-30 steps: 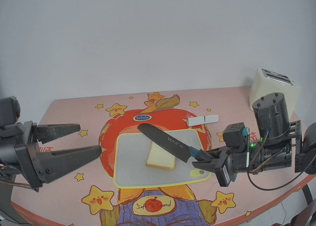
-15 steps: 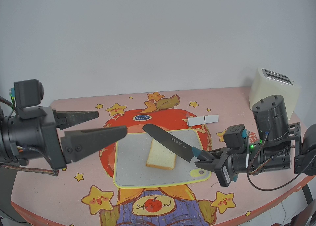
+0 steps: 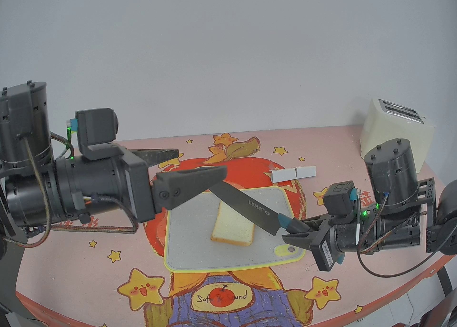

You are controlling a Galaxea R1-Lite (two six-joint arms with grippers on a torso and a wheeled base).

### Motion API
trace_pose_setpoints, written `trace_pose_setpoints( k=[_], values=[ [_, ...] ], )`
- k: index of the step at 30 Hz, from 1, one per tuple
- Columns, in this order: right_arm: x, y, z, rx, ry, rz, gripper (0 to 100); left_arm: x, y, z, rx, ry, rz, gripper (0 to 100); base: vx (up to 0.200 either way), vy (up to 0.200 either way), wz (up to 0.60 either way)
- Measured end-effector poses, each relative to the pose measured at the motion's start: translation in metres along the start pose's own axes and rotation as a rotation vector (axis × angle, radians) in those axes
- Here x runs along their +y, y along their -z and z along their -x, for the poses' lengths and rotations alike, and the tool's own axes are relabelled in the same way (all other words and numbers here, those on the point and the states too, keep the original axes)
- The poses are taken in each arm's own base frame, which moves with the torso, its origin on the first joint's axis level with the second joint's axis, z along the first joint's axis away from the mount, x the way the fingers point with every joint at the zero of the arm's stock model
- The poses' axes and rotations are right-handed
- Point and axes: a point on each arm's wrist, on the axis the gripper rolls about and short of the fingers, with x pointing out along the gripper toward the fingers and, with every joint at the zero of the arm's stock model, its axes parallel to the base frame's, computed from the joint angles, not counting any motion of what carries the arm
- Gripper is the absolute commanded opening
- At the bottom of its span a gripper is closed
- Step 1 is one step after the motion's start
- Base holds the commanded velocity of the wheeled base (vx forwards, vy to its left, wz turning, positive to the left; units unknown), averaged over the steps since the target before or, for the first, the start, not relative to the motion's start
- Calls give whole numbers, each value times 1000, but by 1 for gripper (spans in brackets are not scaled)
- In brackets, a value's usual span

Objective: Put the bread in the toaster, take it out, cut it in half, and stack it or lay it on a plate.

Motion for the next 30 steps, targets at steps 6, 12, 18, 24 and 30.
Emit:
trace_pose_setpoints(
  k=[6, 12, 18, 24, 30],
  values=[
    [1, 2, 1, 4, -3, 2, 0, 5, 9, -12, 5, -1, -1, 0, 0, 0, 0],
    [0, 4, 1, 13, 1, -2, 0, 8, 12, -22, -11, 7, -7, 0, 0, 0, 0],
    [-3, -3, -1, -3, 4, -10, 0, 20, 14, -35, -45, -8, -29, 0, 0, 0, 0],
    [-7, -12, -3, -17, 4, -16, 0, 37, 9, -29, -65, -20, -28, 0, 0, 0, 0],
    [-8, -11, -3, 36, 2, -20, 0, 49, 4, -17, -82, -21, -26, 0, 0, 0, 0]
  ],
)
